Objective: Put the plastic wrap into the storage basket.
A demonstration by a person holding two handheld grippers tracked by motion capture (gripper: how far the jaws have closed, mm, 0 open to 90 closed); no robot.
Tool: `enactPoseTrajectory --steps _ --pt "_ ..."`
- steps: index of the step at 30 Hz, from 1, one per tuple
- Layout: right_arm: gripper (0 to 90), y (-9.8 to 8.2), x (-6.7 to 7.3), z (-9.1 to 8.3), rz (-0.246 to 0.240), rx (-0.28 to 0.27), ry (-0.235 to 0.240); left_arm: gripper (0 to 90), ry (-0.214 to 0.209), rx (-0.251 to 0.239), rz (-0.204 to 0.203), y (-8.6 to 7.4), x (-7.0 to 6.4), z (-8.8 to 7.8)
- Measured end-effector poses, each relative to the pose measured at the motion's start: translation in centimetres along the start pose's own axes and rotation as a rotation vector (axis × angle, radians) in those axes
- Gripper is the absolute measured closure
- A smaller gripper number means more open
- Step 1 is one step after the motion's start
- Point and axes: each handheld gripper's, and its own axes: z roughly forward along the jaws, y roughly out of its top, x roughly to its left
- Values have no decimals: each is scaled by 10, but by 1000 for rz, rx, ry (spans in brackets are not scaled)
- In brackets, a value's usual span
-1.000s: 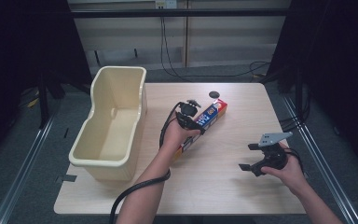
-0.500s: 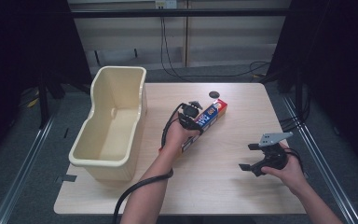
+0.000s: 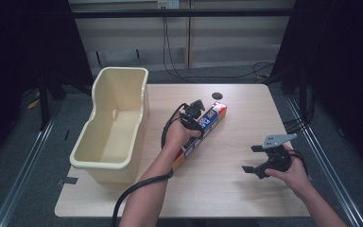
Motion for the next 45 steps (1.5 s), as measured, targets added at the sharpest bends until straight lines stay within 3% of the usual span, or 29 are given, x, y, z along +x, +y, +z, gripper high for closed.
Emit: enactPoseTrajectory --steps 16,23,36,39,40,45 --pt "59 2 1 0 -6 -5 3 408 -10 71 -35 3 -3 -42" --pt "53 2 1 1 -7 -11 -2 408 -43 68 -31 7 -4 -63" --pt "42 3 2 2 -5 -11 1 407 -52 69 -67 10 -1 -105" --pt "39 3 2 2 -7 -11 8 408 -49 71 -62 10 0 -108" --pt "31 3 2 2 -5 -12 4 407 -47 71 -83 9 0 -113" --pt "27 4 3 3 -12 -6 7 408 -61 76 -78 8 3 -126"
